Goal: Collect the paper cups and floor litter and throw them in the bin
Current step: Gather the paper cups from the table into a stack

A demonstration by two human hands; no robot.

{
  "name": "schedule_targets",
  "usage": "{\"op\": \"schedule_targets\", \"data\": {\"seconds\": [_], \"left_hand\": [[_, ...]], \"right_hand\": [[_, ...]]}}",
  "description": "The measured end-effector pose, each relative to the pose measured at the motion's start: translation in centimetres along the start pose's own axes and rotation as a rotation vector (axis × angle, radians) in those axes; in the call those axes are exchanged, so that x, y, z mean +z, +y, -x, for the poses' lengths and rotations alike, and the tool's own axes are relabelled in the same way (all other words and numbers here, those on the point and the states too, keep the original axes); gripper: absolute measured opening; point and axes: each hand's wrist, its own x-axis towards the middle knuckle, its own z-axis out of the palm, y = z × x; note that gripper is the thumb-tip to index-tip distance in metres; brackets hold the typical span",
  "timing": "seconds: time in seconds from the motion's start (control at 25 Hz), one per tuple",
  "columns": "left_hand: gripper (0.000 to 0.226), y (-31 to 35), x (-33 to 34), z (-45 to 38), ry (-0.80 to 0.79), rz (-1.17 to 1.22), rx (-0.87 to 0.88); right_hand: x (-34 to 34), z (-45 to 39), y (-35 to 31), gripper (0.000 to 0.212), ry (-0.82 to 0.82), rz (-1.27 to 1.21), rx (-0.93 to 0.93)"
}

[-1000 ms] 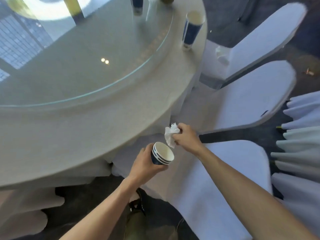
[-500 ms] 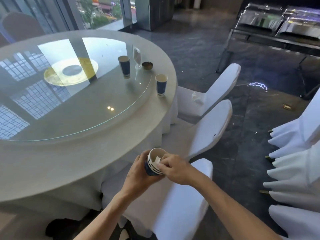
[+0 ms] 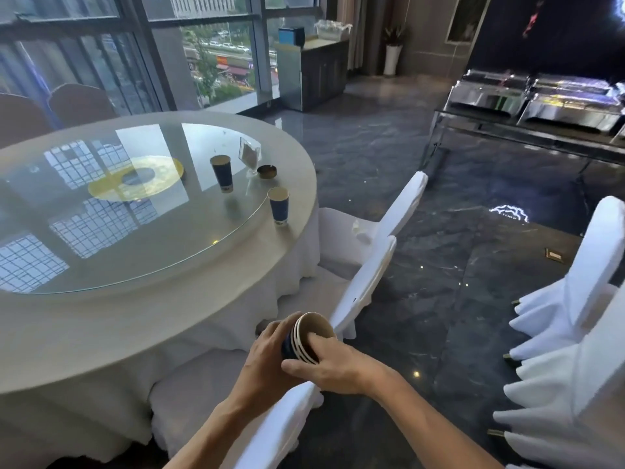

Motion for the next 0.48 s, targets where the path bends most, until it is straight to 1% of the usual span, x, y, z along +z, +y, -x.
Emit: {"op": "schedule_targets", "data": {"seconds": [0.08, 0.2, 0.24, 0.32, 0.4, 0.48], "left_hand": [[0.086, 0.4, 1.0, -1.6, 0.018, 0.008, -0.007], [0.082, -0.3, 3.5, -4.6, 0.046, 0.064, -0.027], [0.08, -0.6, 4.5, -6.0, 0.054, 0.063, -0.041], [0.077, -1.0, 6.3, -9.3, 0.074, 0.039, -0.047], [0.076, -1.5, 8.1, -13.5, 0.092, 0.051, -0.041], [0.076, -1.7, 9.5, -18.2, 0.117, 0.073, -0.053]], "right_hand": [[-1.8, -0.6, 0.8, 0.081, 0.005, -0.013, -0.057], [-5.0, -2.4, 2.6, 0.062, -0.066, 0.058, -0.056], [-6.2, -3.2, 3.2, 0.061, -0.088, 0.091, -0.047], [-9.1, -5.1, 4.7, 0.066, -0.116, 0.143, -0.028], [-12.4, -7.5, 6.4, 0.069, -0.099, 0.157, -0.068], [-16.3, -9.8, 7.7, 0.065, -0.085, 0.128, -0.109]]}}
